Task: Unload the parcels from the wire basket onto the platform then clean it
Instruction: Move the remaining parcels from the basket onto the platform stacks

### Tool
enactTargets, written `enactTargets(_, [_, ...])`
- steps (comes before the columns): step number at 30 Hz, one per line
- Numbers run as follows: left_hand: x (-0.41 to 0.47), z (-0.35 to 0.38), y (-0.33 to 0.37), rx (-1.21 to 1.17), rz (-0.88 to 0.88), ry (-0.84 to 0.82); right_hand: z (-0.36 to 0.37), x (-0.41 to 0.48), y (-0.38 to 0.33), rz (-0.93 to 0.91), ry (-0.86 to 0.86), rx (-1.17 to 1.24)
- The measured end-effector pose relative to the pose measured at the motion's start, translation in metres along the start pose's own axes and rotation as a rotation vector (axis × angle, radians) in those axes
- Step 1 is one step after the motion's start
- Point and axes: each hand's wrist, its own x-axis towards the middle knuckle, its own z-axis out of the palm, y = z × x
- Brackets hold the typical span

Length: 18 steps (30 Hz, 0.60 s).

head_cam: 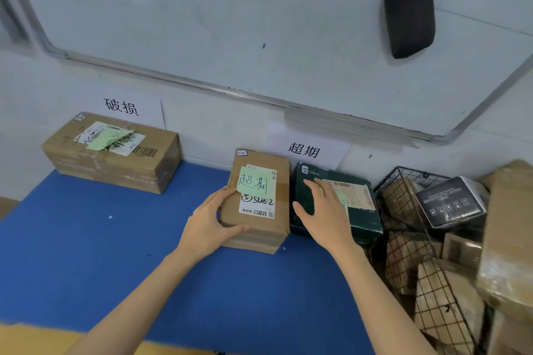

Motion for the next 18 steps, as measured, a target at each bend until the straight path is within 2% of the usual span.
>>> enactTargets(12, [0.027, 0.007, 0.004, -0.028, -0.009, -0.05, -0.013, -0.023, 0.029, 0.081, 0.014, -0.028])
enactTargets(18, [0.025, 0.004, 0.013, 0.121, 0.018, -0.056, -0.019, -0.032, 0.021, 0.108, 0.025, -0.023])
